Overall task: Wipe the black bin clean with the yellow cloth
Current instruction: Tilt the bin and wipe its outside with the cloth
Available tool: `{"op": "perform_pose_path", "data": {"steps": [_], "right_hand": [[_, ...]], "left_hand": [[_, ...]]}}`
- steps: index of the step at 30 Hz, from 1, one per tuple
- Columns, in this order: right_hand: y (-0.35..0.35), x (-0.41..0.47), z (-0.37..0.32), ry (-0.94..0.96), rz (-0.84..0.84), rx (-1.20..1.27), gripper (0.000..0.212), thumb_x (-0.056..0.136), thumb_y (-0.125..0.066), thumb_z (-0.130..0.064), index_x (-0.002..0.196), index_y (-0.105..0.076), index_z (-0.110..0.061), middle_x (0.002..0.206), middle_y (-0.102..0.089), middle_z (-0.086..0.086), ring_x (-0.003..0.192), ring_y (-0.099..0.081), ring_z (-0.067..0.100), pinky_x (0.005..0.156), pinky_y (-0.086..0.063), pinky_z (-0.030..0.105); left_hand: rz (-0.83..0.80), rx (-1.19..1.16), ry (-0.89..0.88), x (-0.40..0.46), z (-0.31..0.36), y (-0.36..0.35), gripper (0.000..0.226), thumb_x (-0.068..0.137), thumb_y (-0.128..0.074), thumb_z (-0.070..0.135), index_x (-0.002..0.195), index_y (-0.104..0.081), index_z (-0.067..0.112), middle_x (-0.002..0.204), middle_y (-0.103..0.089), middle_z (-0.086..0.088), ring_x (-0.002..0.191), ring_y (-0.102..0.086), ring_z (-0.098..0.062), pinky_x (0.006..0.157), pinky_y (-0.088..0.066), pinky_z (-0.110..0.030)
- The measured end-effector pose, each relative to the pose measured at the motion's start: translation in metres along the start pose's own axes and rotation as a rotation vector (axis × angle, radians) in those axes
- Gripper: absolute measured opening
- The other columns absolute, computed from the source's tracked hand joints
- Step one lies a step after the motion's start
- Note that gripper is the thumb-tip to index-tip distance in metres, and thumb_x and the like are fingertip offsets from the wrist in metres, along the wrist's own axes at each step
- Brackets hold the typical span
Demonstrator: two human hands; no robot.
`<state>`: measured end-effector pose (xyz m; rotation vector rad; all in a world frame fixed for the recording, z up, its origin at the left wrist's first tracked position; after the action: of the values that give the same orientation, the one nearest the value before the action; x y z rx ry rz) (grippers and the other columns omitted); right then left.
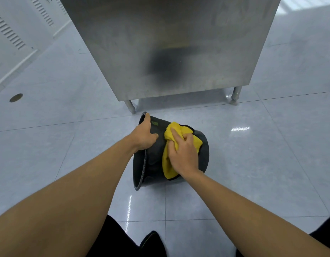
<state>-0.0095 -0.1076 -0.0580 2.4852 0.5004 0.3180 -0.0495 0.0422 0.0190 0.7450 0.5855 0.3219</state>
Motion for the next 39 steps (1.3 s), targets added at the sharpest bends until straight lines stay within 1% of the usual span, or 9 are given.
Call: {"op": "perform_pose_path", "data": {"steps": [5, 10, 13, 17, 23, 26, 29, 33, 39], "right_hand": [[0.014, 0.002, 0.052, -0.275, 0.042, 0.001, 0.048, 0.1, -0.041, -0.039, 0.147, -0.041, -0.036, 0.125, -0.041, 0.008, 0.089, -0.056, 0.025, 0.08, -0.047, 0.034], [0.028, -0.001, 0.084, -0.58, 0.074, 0.019, 0.046, 0.103, -0.033, -0.039, 0.148, -0.036, -0.031, 0.133, -0.037, 0.014, 0.1, -0.057, 0.039, 0.093, -0.045, 0.045], [0.025, -0.001, 0.075, -0.501, 0.052, 0.019, 0.047, 0.103, -0.033, -0.038, 0.149, -0.035, -0.03, 0.136, -0.038, 0.013, 0.097, -0.056, 0.035, 0.094, -0.044, 0.044], [0.016, -0.004, 0.049, -0.317, 0.03, 0.025, 0.049, 0.102, -0.04, -0.034, 0.15, -0.038, -0.026, 0.141, -0.04, 0.013, 0.098, -0.056, 0.028, 0.087, -0.042, 0.034], [0.0, -0.009, -0.014, 0.03, -0.055, 0.059, 0.049, 0.097, -0.047, -0.031, 0.146, -0.046, -0.024, 0.116, -0.047, 0.008, 0.092, -0.053, 0.024, 0.081, -0.045, 0.033], [-0.007, -0.012, -0.033, 0.146, -0.099, 0.083, 0.051, 0.094, -0.047, -0.031, 0.145, -0.046, -0.025, 0.108, -0.045, 0.005, 0.085, -0.05, 0.021, 0.075, -0.05, 0.038], [-0.008, -0.012, -0.03, 0.161, -0.085, 0.039, 0.051, 0.096, -0.045, -0.034, 0.146, -0.044, -0.028, 0.11, -0.044, 0.005, 0.082, -0.05, 0.018, 0.071, -0.053, 0.037], [-0.002, -0.005, -0.011, 0.06, -0.041, 0.036, 0.048, 0.098, -0.044, -0.034, 0.147, -0.043, -0.031, 0.12, -0.043, 0.007, 0.085, -0.053, 0.022, 0.076, -0.052, 0.038], [0.018, 0.005, 0.034, -0.234, 0.019, 0.023, 0.05, 0.1, -0.039, -0.038, 0.149, -0.039, -0.031, 0.126, -0.042, 0.006, 0.088, -0.05, 0.019, 0.078, -0.044, 0.032]], "left_hand": [[-0.008, -0.029, 0.02, 0.0, 0.0, 0.001, 0.089, 0.099, -0.058, 0.012, 0.163, 0.004, 0.021, 0.165, -0.027, -0.013, 0.115, -0.059, -0.025, 0.1, -0.055, -0.045], [0.098, -0.088, 0.046, 0.002, 0.005, -0.001, 0.073, 0.092, -0.071, 0.015, 0.149, -0.025, 0.008, 0.133, -0.056, -0.013, 0.118, -0.059, -0.031, 0.1, -0.054, -0.043], [0.15, -0.103, 0.08, 0.001, 0.005, 0.001, 0.062, 0.092, -0.072, 0.013, 0.139, -0.031, 0.007, 0.126, -0.058, -0.016, 0.113, -0.061, -0.031, 0.097, -0.056, -0.043], [0.139, -0.12, 0.083, 0.001, -0.001, 0.002, 0.071, 0.092, -0.07, 0.013, 0.149, -0.029, 0.01, 0.121, -0.061, -0.015, 0.106, -0.064, -0.031, 0.092, -0.059, -0.047], [-0.068, -0.12, 0.081, -0.009, 0.005, -0.003, 0.114, 0.086, -0.067, -0.001, 0.161, 0.013, 0.031, 0.12, -0.057, -0.01, 0.095, -0.063, -0.03, 0.068, -0.059, -0.041], [-0.127, -0.079, 0.066, -0.011, 0.004, -0.004, 0.11, 0.091, -0.06, -0.004, 0.159, 0.019, 0.03, 0.122, -0.054, 0.0, 0.105, -0.055, -0.026, 0.085, -0.055, -0.036], [-0.127, -0.075, 0.054, -0.009, 0.003, -0.004, 0.108, 0.092, -0.063, -0.002, 0.16, 0.017, 0.025, 0.155, -0.038, -0.009, 0.129, -0.047, -0.031, 0.096, -0.047, -0.03], [-0.097, -0.138, 0.048, 0.003, -0.002, -0.004, 0.11, 0.087, -0.072, 0.002, 0.162, 0.006, 0.024, 0.141, -0.052, -0.014, 0.119, -0.059, -0.033, 0.098, -0.056, -0.049], [-0.05, -0.259, 0.046, 0.009, 0.005, -0.006, 0.094, 0.092, -0.069, 0.005, 0.16, -0.007, 0.019, 0.132, -0.056, -0.012, 0.109, -0.064, -0.028, 0.08, -0.062, -0.038]]}}
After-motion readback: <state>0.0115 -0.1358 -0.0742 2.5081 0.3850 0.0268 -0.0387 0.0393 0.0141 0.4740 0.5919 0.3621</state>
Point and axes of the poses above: each hand's wrist, its own x-axis towards the middle knuckle, its own y-axis out of the back of the hand, z = x × y, the point moved 3 cm from there along x, towards the middle knuckle
